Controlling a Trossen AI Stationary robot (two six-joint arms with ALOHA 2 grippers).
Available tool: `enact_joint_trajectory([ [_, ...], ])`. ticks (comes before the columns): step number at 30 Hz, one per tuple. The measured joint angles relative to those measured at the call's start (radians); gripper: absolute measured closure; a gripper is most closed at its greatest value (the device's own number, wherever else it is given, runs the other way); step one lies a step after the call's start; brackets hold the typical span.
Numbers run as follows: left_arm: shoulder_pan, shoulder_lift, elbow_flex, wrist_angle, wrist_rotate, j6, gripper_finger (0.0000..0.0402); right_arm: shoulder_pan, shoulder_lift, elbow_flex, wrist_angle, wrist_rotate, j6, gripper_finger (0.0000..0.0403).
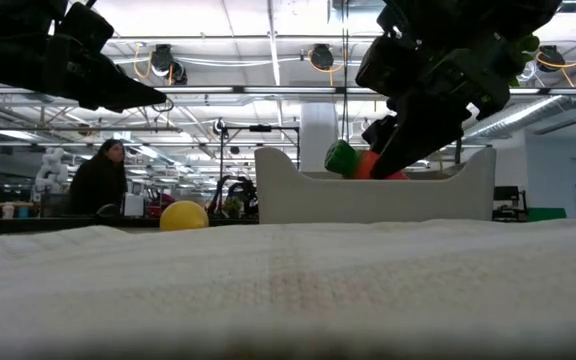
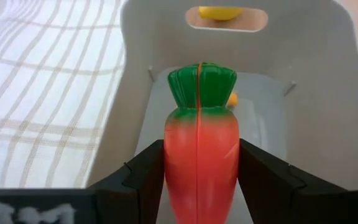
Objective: Pick and placing Produce into tupperware
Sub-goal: Put the orange carrot into the gray bin
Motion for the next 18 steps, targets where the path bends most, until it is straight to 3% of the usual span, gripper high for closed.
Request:
enact_joint_trajectory([
  [7, 0.0, 0.0, 0.0, 0.0, 0.0, -0.003, 0.0369, 0.011, 0.0, 0.0, -0.009, 0.101, -0.053, 0.0229],
  [18, 0.0, 0.0, 0.0, -0.001, 0.0, -0.003, 0.0369, 0.035, 0.0, 0.0, -0.008, 0.131, -0.106, 0.0229],
])
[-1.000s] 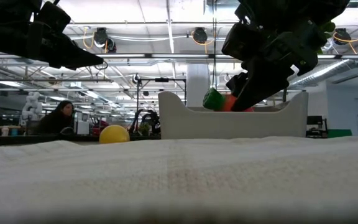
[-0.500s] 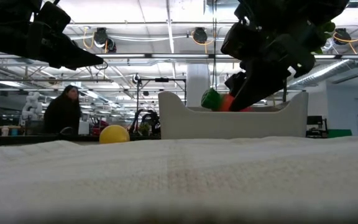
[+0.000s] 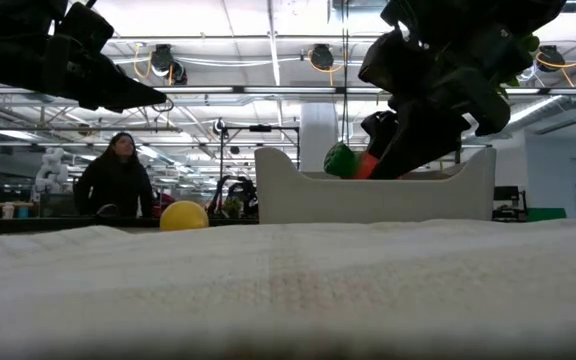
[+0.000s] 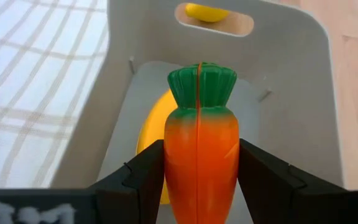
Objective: Pick and placing Produce into tupperware
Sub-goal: Put the orange carrot into the gray bin
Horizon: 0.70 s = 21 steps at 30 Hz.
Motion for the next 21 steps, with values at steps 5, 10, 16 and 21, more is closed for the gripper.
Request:
enact_joint_trajectory([
  [5, 0.0, 0.0, 0.0, 0.0, 0.0, 0.0, 0.0369, 0.0, 0.0, 0.0, 0.0, -0.004, 0.008, 0.0229],
  [10, 0.0, 0.0, 0.0, 0.0, 0.0, 0.0, 0.0369, 0.0, 0.0, 0.0, 0.0, -0.005, 0.012, 0.0229],
  [16, 0.0, 0.0, 0.0, 0.0, 0.0, 0.0, 0.0369, 0.0, 0.0, 0.0, 0.0, -0.006, 0.011, 0.0229],
  [21, 0.0, 0.0, 0.0, 0.0, 0.0, 0.001, 0.0369, 0.0, 0.0, 0.0, 0.0, -0.007, 0.007, 0.0229],
])
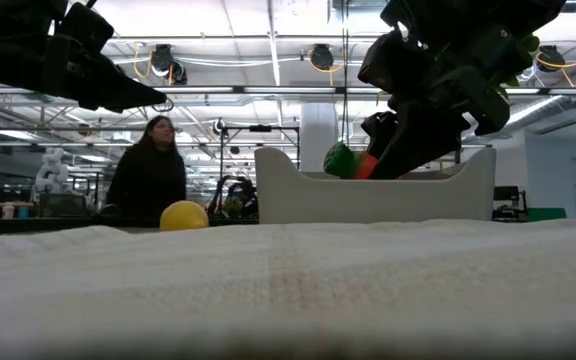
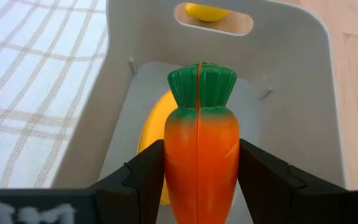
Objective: Pick and placing Produce into tupperware
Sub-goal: Put the orange carrot into the gray bin
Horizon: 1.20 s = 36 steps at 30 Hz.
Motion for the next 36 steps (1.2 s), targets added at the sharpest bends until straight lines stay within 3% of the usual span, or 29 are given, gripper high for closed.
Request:
enact_joint_trajectory([
  [36, 0.0, 0.0, 0.0, 0.0, 0.0, 0.003, 0.0369, 0.0, 0.0, 0.0, 0.0, -0.029, 0.017, 0.0229],
])
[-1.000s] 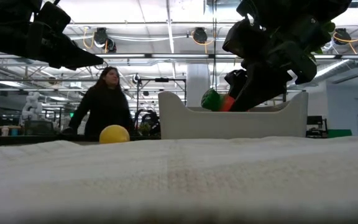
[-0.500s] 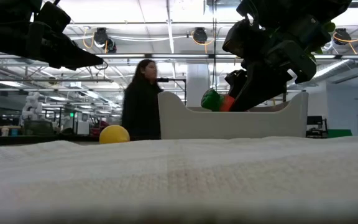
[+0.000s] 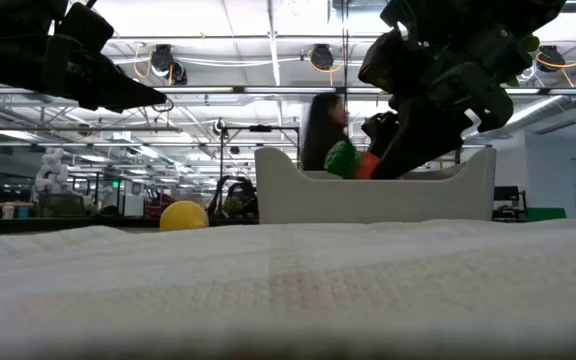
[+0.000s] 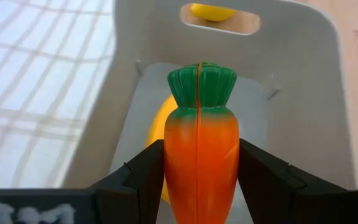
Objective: Pick and placing Produce into tupperware
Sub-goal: Put the orange carrot into the gray bin
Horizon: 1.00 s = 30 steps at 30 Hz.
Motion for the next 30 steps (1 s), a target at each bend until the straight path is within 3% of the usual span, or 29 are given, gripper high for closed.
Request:
enact_joint_trajectory([
  [30, 0.0, 0.0, 0.0, 0.0, 0.0, 0.0, 0.0369, -0.004, 0.0, 0.0, 0.0, 0.001, 0.015, 0.0209],
])
